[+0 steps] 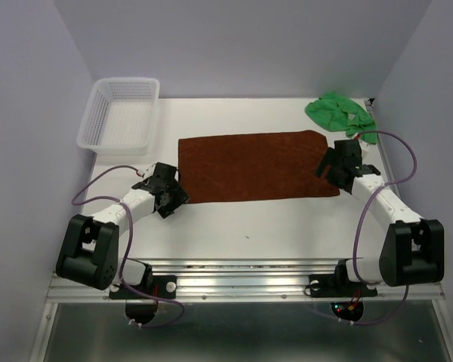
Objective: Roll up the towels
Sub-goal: Fold the towel
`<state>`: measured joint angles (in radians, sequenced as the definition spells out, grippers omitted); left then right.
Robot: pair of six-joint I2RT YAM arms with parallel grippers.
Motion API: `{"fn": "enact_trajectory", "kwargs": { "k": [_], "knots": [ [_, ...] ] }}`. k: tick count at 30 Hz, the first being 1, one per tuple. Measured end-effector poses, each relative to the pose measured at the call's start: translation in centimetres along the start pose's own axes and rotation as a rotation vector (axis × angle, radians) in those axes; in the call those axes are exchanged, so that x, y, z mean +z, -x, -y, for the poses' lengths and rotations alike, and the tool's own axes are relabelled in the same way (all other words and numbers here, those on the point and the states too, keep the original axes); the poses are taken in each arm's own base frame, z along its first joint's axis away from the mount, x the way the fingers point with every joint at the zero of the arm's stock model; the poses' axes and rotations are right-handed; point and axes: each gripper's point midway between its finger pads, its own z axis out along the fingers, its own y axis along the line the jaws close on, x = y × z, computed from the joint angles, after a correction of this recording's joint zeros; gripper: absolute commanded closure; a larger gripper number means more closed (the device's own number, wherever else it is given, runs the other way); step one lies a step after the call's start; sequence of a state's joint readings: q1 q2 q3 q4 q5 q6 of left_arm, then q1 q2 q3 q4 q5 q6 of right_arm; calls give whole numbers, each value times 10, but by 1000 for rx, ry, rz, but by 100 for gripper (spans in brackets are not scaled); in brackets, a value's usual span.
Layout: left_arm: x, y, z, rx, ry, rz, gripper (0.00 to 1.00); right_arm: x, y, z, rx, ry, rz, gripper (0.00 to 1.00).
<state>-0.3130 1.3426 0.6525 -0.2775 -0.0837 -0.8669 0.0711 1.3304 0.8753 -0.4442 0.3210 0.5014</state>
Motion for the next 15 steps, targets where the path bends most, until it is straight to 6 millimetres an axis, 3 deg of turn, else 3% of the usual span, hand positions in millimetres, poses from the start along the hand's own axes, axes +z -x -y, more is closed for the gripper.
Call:
{"fn": "enact_trajectory", "kwargs": {
  "k": [10, 15],
  "knots": [
    [11, 10, 13, -6, 12, 6, 44, 4, -2, 4, -14, -25, -5, 0],
    [18, 14, 21, -1, 4, 3, 72, 7, -3, 6, -19, -40, -8, 0]
  ]
}}
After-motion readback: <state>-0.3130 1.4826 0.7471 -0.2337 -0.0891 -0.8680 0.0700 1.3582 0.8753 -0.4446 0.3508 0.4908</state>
